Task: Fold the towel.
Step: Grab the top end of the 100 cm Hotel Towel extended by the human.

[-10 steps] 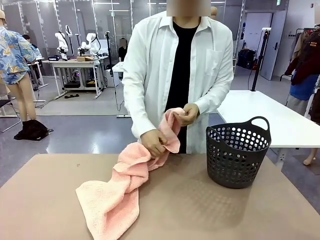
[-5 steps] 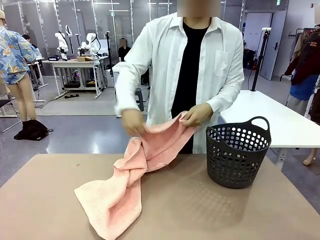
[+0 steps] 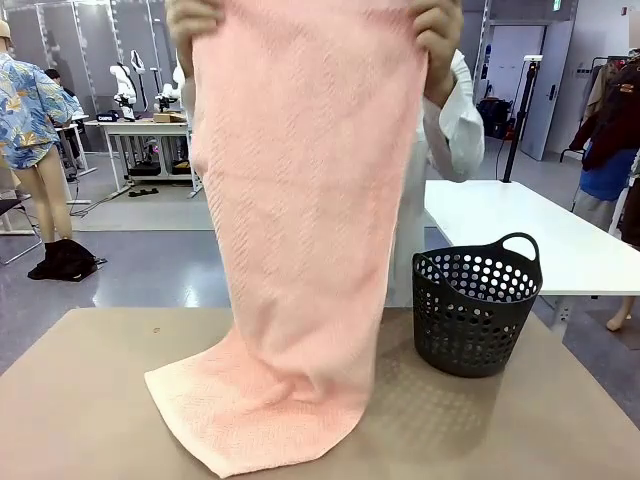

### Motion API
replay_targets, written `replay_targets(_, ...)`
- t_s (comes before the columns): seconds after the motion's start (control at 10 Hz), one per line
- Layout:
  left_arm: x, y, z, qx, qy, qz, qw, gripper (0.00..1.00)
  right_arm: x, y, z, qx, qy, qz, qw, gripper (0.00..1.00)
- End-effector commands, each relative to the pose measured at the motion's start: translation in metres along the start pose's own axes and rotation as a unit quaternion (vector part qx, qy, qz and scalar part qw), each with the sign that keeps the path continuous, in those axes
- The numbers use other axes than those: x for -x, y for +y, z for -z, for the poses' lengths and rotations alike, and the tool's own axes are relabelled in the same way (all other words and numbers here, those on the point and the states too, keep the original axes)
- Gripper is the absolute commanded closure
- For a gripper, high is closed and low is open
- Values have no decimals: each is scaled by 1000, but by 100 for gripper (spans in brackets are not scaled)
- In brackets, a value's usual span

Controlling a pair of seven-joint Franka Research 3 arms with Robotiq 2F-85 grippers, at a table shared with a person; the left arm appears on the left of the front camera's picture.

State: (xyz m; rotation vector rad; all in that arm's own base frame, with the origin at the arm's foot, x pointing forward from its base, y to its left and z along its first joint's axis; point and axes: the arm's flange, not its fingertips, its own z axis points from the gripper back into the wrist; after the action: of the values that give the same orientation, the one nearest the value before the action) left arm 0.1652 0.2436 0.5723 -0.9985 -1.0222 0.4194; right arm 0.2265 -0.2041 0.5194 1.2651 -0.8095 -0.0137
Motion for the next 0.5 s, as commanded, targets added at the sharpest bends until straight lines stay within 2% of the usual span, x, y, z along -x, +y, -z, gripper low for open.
replay_targets(0.0,-1,-1,2,5,0,4,1000,0,-3,0,-1,-3,-3,-11,1000,0)
replay_targets(0.4,-1,-1,2,5,0,4,1000,0,-3,0,-1,-3,-3,-11,1000,0)
